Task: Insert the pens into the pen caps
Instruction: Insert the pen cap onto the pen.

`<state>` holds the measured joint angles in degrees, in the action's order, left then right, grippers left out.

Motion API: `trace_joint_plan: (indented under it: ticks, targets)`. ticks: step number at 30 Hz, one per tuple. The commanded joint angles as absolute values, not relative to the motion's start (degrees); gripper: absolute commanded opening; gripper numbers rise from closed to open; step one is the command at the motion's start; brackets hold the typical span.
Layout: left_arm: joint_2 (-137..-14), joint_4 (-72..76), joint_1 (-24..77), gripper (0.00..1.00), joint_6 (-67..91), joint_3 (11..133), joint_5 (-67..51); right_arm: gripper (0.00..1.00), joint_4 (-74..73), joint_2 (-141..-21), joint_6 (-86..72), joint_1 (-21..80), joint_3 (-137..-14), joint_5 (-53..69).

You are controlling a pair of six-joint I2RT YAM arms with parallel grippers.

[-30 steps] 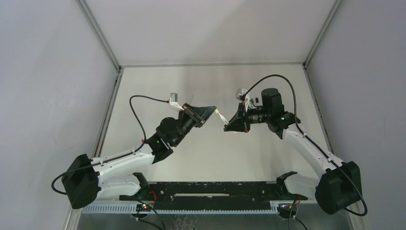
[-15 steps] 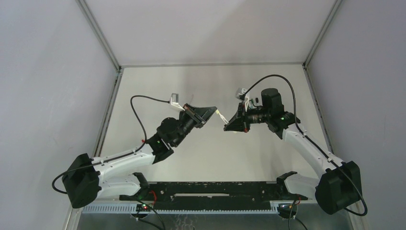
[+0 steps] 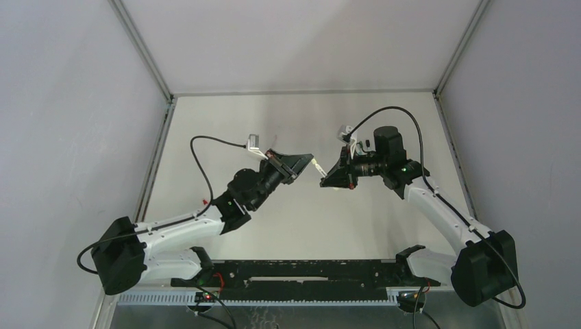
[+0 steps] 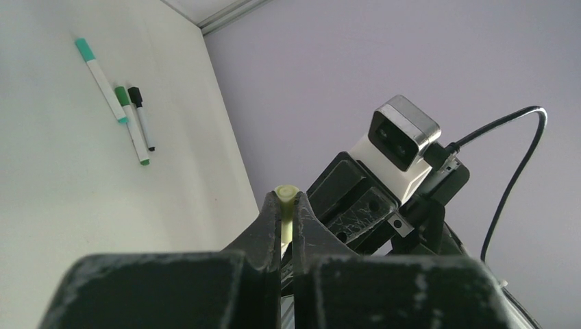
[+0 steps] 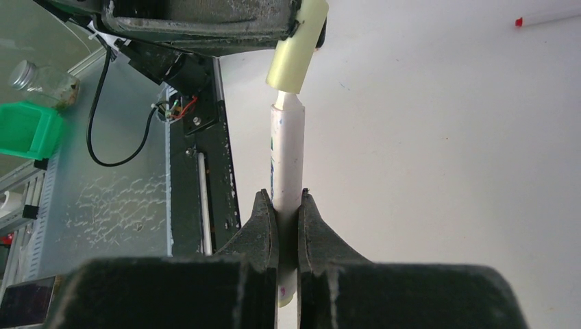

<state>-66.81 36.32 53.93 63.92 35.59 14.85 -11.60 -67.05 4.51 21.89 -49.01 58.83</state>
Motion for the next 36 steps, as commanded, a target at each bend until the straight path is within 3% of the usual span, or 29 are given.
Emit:
trace_joint_plan:
  ticks: [1,11,25,36]
  targets:
    - [-67.69,37.88,55.21,0.00,61.04,39.40,15.43,0.00,-8.98,-67.17,2.53,22.15,-48.87,58.13]
    - [-68.84,38.01,58.53,0.00,51.97,40.10,18.15,0.00,-4.01,-66.64,-3.55,19.85,-47.50,60.34]
    - [-72.50,48.34,59.47,0.01,50.71,37.64,4.85,0.00,-3.52,-62.86,1.93,17.07,-46.58,63.61]
    - [-71.12,49.39,60.10,0.17,54.70,36.91,4.72,0.00,-5.43,-62.09,6.72,16.52,-46.58,66.93]
